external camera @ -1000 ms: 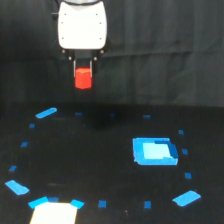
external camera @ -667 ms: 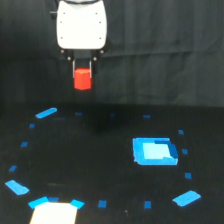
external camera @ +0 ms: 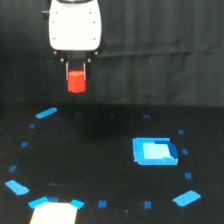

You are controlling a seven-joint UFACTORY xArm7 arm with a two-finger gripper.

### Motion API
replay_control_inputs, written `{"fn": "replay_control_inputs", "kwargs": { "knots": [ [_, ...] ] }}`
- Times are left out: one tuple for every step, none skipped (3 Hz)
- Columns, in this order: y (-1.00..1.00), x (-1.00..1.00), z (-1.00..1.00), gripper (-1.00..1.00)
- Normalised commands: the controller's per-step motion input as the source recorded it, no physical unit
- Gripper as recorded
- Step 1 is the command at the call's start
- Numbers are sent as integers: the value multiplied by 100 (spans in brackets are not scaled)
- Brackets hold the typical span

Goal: Pick up the red object from the table

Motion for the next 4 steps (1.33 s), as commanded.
{"fn": "replay_control_inputs", "kwargs": {
  "knots": [
    [-16,23,-15,-88],
    [24,26,-9,-100],
    [-17,36,-14,-86],
    [-1,28,-33,-100]
  ]
}}
